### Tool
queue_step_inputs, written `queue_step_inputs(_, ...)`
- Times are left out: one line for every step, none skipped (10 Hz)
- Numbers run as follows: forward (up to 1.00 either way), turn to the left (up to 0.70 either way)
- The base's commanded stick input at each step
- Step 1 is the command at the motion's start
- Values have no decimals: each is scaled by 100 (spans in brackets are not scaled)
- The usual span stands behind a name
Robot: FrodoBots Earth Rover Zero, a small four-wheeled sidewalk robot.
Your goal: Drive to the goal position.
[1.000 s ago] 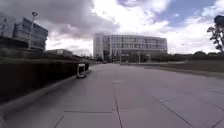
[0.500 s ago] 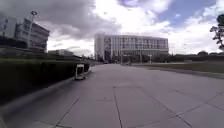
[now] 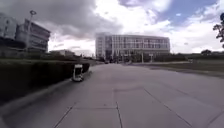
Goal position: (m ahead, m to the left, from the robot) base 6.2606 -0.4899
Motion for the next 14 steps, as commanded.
queue_step_inputs(70,0)
queue_step_inputs(70,0)
queue_step_inputs(70,0)
queue_step_inputs(70,0)
queue_step_inputs(70,0)
queue_step_inputs(70,0)
queue_step_inputs(70,-19)
queue_step_inputs(70,-35)
queue_step_inputs(70,-35)
queue_step_inputs(70,-12)
queue_step_inputs(70,0)
queue_step_inputs(70,0)
queue_step_inputs(70,0)
queue_step_inputs(70,0)
